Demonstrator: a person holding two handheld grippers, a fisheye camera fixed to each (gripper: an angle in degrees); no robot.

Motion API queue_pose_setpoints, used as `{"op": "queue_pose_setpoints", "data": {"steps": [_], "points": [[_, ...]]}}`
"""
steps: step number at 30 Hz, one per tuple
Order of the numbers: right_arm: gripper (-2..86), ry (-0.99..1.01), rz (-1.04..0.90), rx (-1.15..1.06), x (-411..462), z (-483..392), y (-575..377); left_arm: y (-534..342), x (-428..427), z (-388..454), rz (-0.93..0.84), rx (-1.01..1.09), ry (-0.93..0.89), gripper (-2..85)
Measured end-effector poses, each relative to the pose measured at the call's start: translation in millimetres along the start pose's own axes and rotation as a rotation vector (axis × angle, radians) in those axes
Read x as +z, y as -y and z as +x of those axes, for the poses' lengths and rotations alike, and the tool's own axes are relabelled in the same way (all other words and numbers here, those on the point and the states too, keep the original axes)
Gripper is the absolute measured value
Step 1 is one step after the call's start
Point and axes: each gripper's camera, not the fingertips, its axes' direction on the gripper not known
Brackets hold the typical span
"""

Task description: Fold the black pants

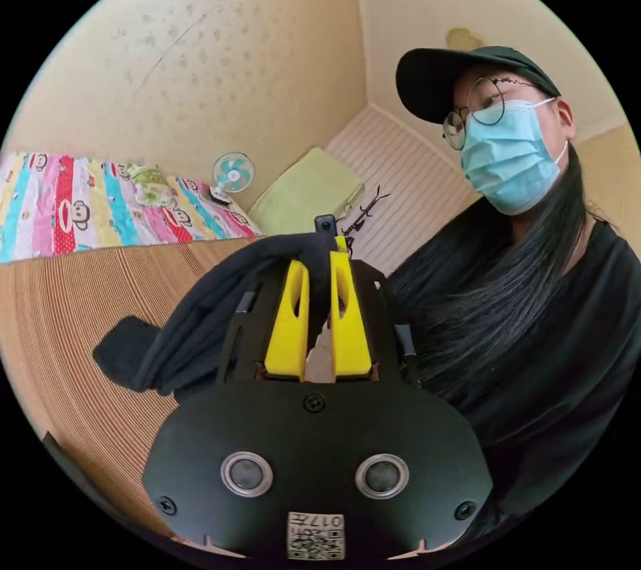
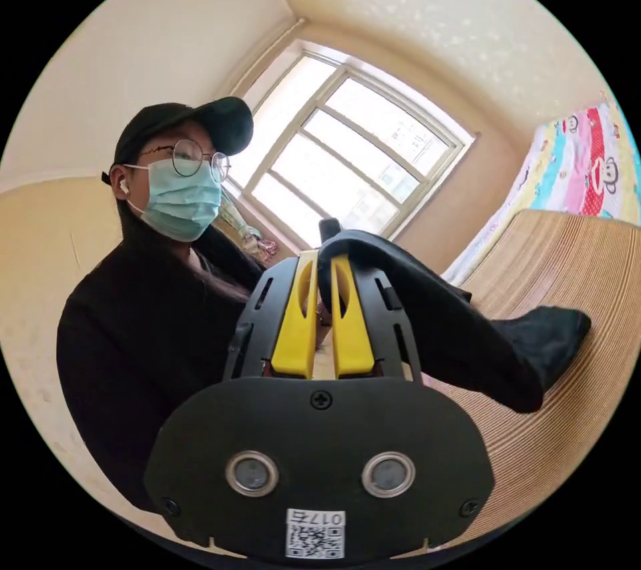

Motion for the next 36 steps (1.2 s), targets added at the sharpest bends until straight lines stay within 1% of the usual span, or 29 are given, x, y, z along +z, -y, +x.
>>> {"op": "queue_pose_setpoints", "data": {"steps": [2, 3, 5, 6, 8, 10, 12, 14, 15, 17, 19, 21, 22, 23, 24, 26, 28, 29, 30, 32, 34, 36], "points": [[1.1, -0.029, 0.013, -0.133, 5.0, -51.5, 37.7, 24.7, -3.6, 32.6, 0.065, 0.05, 0.001, 5.7], [1.1, -0.05, 0.012, -0.168, 6.8, -61.8, 45.6, 38.8, -3.8, 46.7, 0.097, 0.059, 0.017, 5.8], [0.9, -0.148, -0.005, -0.162, 12.9, -77.0, 76.0, 54.8, -0.6, 51.3, 0.117, 0.024, 0.074, 6.0], [0.9, -0.18, -0.014, -0.151, 14.8, -75.7, 82.4, 61.3, 3.8, 43.1, 0.121, -0.028, 0.103, 6.0], [0.8, -0.302, -0.043, -0.09, 20.1, -48.6, 99.4, 65.0, 14.4, 17.2, 0.113, -0.112, 0.138, 5.9], [0.8, -0.358, -0.066, 0.03, 21.7, -5.5, 108.0, 63.7, 28.1, -19.1, 0.075, -0.203, 0.189, 5.8], [0.8, -0.437, -0.088, 0.062, 28.1, 33.8, 109.4, 58.9, 46.2, -64.0, 0.018, -0.271, 0.267, 5.5], [0.9, -0.48, -0.087, 0.115, 35.5, 70.1, 103.8, 54.8, 59.3, -83.0, -0.032, -0.254, 0.329, 5.5], [1.0, -0.495, -0.09, 0.117, 38.4, 74.1, 100.3, 49.2, 67.9, -88.6, -0.061, -0.223, 0.361, 5.5], [1.4, -0.612, -0.124, 0.068, 56.1, 77.5, 70.3, 30.0, 82.7, -93.1, -0.1, -0.189, 0.382, 5.6], [1.8, -0.699, -0.173, 0.09, 68.8, 91.8, 27.6, -5.9, 102.4, -102.1, -0.165, -0.218, 0.384, 6.0], [2.4, -0.745, -0.24, 0.207, 77.3, 126.8, -35.2, -88.6, 140.0, -125.5, -0.294, -0.379, 0.408, 6.7], [3.1, -0.745, -0.28, 0.35, 79.6, 159.4, -85.6, -114.2, 151.2, -132.2, -0.334, -0.428, 0.416, 7.3], [4.1, -0.748, -0.319, 0.514, 79.9, 193.7, -140.4, -166.2, 172.9, -145.7, -0.429, -0.541, 0.434, 8.5], [4.7, -0.756, -0.342, 0.599, 79.1, 209.8, -168.1, -217.7, 192.0, -158.3, -0.543, -0.67, 0.47, 10.2], [7.1, -0.794, -0.408, 0.889, 65.0, 252.0, -256.3, -275.3, 202.8, -166.4, -0.63, -0.807, 0.503, 12.6], [9.1, -0.745, -0.337, 0.945, 47.1, 255.2, -276.1, -301.0, 192.4, -168.4, -0.559, -0.898, 0.451, 13.5], [10.9, -0.728, -0.287, 0.94, 35.9, 255.2, -273.2, -305.0, 178.2, -171.6, -0.466, -0.943, 0.421, 13.8], [11.9, -0.736, -0.267, 0.939, 30.4, 256.6, -268.9, -301.7, 162.3, -177.7, -0.372, -0.96, 0.416, 14.4], [17.7, -0.756, -0.245, 0.917, 17.6, 275.8, -244.1, -289.6, 142.4, -195.5, -0.271, -0.951, 0.437, 15.1], [19.8, -0.712, -0.231, 0.876, 16.1, 301.9, -223.1, -275.5, 131.1, -225.3, -0.213, -0.932, 0.444, 16.7], [21.0, -0.664, -0.219, 0.832, 20.4, 334.7, -203.4, -265.5, 132.8, -276.4, -0.193, -0.931, 0.434, 19.9]]}}
